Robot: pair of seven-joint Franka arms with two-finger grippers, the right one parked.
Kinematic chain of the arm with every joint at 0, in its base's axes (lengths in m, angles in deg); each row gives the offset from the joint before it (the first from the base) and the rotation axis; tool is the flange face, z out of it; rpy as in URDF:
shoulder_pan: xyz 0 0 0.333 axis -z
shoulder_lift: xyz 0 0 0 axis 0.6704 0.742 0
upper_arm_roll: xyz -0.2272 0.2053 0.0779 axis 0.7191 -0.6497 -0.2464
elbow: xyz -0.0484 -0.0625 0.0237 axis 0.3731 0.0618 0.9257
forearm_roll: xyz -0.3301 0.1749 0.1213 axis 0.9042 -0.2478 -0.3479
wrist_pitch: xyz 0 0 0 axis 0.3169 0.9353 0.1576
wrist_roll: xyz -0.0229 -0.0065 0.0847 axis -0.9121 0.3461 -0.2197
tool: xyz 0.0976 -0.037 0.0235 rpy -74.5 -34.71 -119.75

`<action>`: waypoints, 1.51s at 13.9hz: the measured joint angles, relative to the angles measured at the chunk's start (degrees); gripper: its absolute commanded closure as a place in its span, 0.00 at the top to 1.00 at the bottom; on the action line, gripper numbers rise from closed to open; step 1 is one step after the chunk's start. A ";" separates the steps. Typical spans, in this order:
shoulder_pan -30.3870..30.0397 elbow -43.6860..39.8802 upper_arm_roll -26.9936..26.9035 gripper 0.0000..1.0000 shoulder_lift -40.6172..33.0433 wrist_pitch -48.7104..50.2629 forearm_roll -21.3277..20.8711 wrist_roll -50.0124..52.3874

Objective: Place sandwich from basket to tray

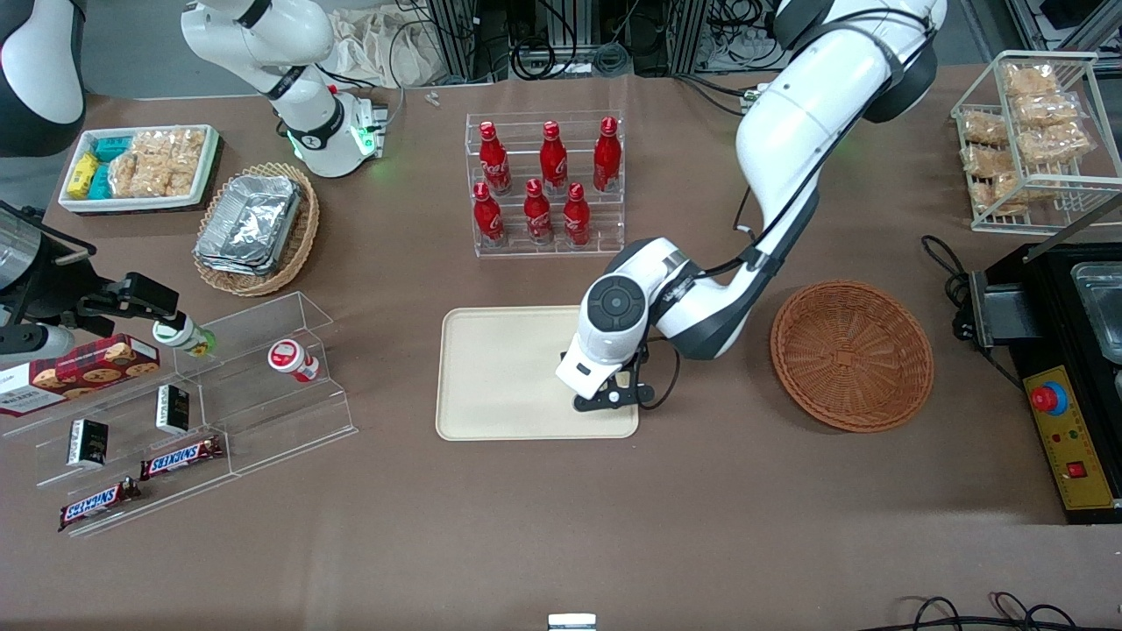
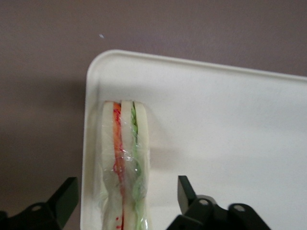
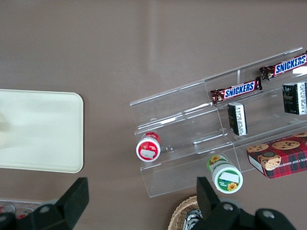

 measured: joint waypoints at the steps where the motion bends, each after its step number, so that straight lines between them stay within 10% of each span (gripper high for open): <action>1: -0.76 -0.34 -0.06 1.00 -1.93 2.27 0.01 0.02; 12: -26.78 0.90 -0.54 1.00 -24.36 25.37 12.00 -28.47; 21: -28.18 10.82 -11.80 1.00 -34.60 25.71 14.61 -53.10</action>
